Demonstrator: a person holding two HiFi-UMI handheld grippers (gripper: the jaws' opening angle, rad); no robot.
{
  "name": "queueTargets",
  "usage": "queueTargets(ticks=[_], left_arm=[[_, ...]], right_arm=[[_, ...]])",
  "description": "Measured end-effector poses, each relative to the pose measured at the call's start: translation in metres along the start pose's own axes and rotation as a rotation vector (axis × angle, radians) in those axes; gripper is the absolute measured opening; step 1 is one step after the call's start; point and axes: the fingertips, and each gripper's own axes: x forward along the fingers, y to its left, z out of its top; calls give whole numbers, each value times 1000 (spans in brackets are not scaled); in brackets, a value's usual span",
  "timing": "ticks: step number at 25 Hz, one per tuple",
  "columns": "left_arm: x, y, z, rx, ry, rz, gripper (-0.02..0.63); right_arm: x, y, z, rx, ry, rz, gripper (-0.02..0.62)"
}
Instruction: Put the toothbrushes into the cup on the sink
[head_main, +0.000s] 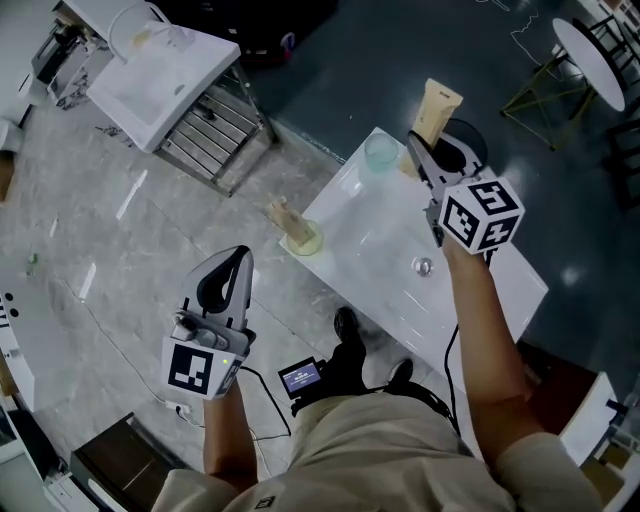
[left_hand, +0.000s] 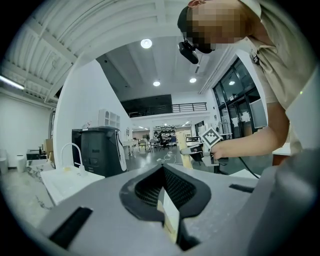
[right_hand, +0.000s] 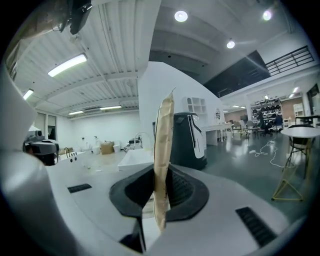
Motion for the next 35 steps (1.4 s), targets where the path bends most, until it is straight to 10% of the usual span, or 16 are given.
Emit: queueTargets(ticks=[17, 35], left_arm=[[20, 38, -82, -95, 82, -4, 6], [40, 43, -106, -117, 121, -8, 6]], right_arm=[[120, -44, -95, -77, 21, -2, 44], [121, -62, -142, -58, 56, -13, 131]])
